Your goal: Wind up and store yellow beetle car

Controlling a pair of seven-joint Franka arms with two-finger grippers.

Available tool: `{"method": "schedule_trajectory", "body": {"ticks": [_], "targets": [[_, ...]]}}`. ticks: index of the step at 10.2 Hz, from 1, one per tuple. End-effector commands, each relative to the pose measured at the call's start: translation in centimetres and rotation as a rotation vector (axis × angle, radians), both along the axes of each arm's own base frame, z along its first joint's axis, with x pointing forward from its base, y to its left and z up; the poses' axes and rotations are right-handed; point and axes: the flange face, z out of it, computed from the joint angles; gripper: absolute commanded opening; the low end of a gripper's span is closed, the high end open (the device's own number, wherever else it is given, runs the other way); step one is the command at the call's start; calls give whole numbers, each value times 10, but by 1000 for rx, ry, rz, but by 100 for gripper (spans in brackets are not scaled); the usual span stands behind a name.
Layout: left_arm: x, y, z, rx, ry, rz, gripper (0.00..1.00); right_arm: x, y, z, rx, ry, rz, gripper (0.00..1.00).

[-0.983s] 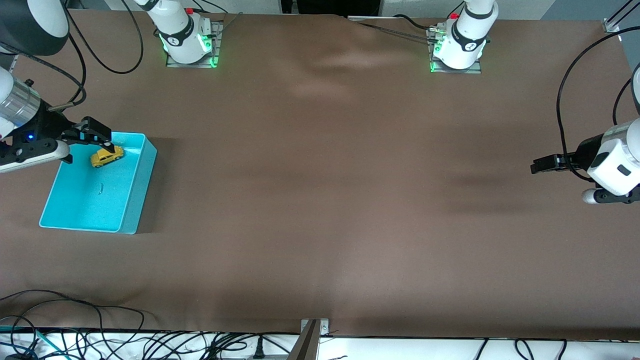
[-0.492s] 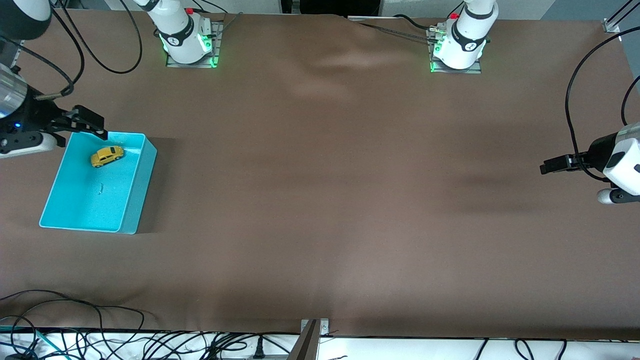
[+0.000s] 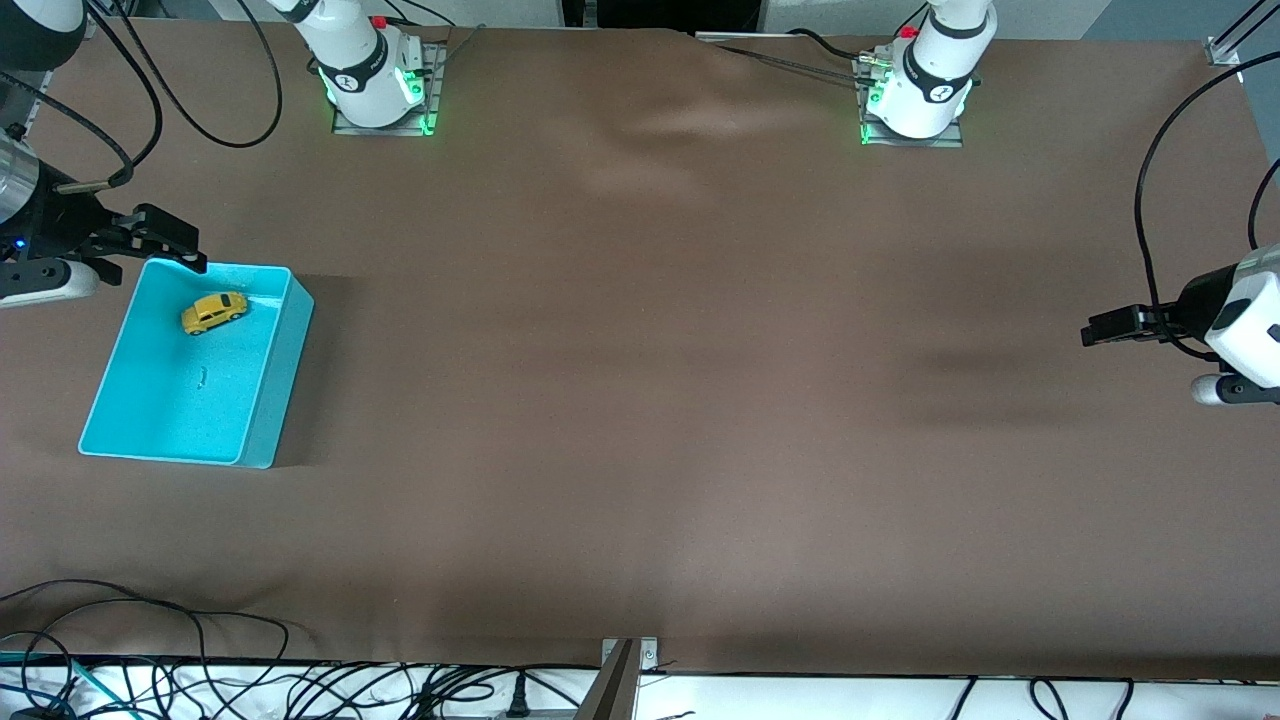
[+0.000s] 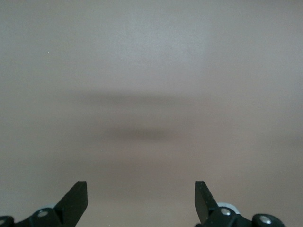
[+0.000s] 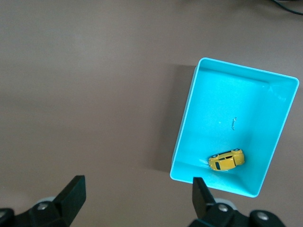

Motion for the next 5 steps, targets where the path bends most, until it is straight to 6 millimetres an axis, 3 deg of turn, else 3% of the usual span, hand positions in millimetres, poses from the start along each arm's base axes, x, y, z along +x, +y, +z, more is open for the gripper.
{"method": "schedule_trajectory", "body": {"ticks": [1, 5], "targets": [[-2, 2, 9, -13, -9, -19, 100, -4, 2, 10, -13, 1, -6, 100], [-2, 1, 7, -12, -4, -15, 100, -4, -11, 12, -48, 0, -13, 100]]}}
